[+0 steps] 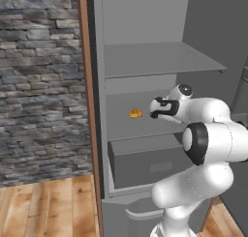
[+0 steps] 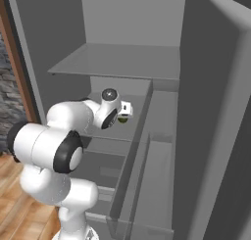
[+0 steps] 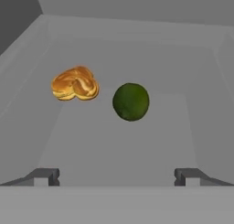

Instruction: Pick lime from the fridge and place it on the plate on the counter.

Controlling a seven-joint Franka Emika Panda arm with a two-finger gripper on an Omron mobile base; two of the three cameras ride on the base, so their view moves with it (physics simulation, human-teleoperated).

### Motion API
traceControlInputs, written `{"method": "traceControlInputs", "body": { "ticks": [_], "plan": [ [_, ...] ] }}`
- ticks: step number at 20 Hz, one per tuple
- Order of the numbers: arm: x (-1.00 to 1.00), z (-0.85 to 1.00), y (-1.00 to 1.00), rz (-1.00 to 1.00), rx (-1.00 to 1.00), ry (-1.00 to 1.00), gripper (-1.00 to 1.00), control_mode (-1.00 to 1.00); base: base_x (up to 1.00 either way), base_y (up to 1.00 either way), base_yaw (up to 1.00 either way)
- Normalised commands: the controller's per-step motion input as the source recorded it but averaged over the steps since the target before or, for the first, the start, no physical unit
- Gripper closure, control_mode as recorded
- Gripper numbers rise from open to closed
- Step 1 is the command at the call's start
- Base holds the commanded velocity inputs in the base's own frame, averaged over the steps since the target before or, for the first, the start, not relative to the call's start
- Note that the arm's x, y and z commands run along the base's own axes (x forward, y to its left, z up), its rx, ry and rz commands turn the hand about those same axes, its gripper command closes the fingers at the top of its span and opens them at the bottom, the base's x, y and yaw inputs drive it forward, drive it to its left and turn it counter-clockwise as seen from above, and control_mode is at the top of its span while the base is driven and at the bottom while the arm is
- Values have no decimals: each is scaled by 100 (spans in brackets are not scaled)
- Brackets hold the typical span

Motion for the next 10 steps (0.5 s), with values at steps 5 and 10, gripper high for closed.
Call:
{"method": "traceControlInputs", "body": {
  "ticks": [5,10],
  "plan": [
    [34,-16,0,0,0,3,-100,-100,0,0,0],
    [38,-34,0,0,0,0,-100,-100,0,0,0]
  ]
}}
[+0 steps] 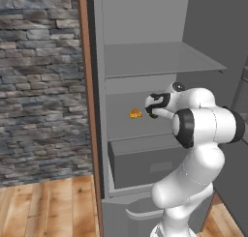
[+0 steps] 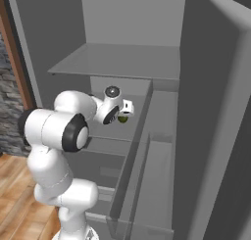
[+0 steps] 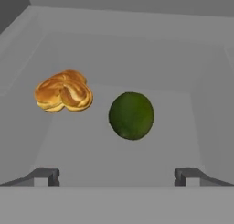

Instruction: Pick lime from the fridge and place it on the plate on the counter.

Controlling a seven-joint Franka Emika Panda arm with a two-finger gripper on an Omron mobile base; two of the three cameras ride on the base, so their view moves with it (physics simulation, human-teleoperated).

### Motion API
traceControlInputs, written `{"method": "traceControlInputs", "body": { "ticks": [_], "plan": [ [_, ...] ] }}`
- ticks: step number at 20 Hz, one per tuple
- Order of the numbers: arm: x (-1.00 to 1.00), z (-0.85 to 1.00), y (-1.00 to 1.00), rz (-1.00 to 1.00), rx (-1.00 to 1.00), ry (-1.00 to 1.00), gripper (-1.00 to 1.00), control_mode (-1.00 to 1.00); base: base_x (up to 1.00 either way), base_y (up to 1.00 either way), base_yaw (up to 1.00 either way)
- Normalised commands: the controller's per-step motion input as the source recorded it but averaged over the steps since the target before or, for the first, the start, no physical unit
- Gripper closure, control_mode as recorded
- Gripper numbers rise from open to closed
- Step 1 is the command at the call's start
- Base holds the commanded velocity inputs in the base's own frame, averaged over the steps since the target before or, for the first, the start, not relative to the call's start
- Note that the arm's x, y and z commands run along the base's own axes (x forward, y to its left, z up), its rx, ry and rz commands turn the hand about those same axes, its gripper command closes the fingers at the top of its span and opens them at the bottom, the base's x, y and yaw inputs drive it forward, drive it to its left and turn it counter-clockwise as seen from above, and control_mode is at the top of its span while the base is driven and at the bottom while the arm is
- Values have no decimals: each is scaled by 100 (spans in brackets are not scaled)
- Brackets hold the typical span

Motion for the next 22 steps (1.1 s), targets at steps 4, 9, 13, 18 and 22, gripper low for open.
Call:
{"method": "traceControlInputs", "body": {
  "ticks": [4,9,13,18,22],
  "plan": [
    [36,-36,0,0,0,0,-100,-100,0,0,0],
    [40,-11,0,0,0,0,-100,-100,0,0,0],
    [38,-2,0,0,0,0,-100,-100,0,0,0],
    [29,0,0,0,0,1,-100,-100,0,0,0],
    [3,-3,0,0,0,2,-100,-100,0,0,0]
  ]
}}
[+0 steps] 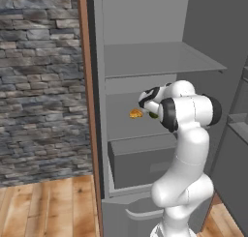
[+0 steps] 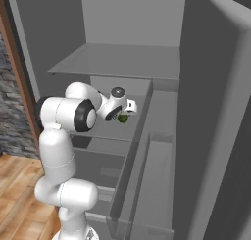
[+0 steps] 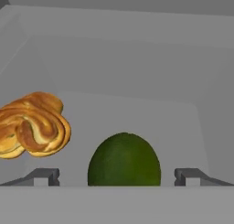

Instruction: Pick lime from the fridge and place it on the plate on the counter.

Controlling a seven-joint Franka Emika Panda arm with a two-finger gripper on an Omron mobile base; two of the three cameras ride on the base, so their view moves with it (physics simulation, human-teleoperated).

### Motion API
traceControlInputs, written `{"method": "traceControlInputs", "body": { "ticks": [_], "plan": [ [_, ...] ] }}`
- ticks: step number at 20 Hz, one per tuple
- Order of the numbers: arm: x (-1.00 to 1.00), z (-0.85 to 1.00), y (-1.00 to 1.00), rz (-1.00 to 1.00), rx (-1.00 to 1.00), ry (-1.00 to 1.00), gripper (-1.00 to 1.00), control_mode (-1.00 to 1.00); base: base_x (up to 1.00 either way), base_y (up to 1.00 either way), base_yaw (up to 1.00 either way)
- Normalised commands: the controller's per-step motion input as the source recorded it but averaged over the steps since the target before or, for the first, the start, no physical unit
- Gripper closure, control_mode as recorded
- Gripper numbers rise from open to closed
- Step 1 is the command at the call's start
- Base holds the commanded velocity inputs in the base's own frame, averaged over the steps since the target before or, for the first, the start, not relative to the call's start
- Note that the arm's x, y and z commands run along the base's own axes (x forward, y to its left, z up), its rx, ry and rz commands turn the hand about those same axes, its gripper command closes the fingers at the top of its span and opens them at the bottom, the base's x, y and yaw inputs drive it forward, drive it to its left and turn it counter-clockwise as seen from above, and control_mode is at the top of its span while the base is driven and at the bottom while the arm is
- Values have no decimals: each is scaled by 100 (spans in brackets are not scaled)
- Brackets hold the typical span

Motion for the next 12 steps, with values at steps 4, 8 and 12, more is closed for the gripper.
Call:
{"method": "traceControlInputs", "body": {
  "ticks": [4,8,12],
  "plan": [
    [0,-6,0,0,0,5,-100,-100,0,0,0],
    [0,-10,0,0,0,6,-100,-100,0,0,0],
    [0,-17,0,0,0,5,-100,-100,0,0,0]
  ]
}}
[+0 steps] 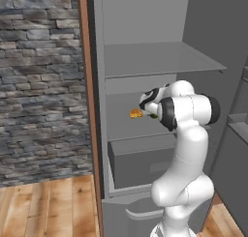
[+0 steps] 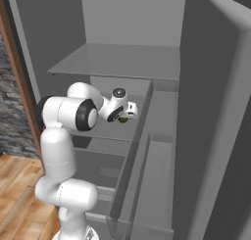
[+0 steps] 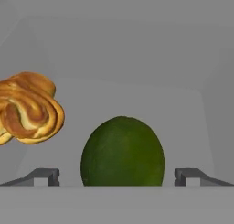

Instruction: Pick lime from the fridge and place it on the plate on the counter.

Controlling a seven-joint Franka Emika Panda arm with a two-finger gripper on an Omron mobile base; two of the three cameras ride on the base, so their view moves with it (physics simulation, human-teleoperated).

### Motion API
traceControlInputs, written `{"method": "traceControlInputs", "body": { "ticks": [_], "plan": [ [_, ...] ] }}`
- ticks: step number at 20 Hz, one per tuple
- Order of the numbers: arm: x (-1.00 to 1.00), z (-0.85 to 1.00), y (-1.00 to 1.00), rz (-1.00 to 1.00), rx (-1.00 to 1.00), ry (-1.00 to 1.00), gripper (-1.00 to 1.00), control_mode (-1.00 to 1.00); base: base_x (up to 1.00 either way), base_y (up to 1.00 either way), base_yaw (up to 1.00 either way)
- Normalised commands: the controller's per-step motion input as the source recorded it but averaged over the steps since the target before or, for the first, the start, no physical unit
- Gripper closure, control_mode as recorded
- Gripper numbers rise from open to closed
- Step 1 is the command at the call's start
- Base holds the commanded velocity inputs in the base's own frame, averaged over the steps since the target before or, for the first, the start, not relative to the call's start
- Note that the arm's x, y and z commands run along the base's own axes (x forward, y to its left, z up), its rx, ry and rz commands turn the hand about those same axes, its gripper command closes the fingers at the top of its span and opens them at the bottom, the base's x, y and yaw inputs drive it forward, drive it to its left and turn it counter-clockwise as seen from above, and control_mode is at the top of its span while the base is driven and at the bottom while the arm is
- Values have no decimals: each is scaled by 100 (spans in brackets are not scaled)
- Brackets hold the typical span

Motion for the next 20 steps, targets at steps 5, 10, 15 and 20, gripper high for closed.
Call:
{"method": "traceControlInputs", "body": {
  "ticks": [5,10,15,20],
  "plan": [
    [4,-29,0,0,0,1,-100,-100,0,0,0],
    [9,-23,0,0,0,0,100,-100,0,0,0],
    [5,-2,0,0,0,0,100,-100,0,0,0],
    [-2,0,0,0,0,-1,100,-100,0,0,0]
  ]
}}
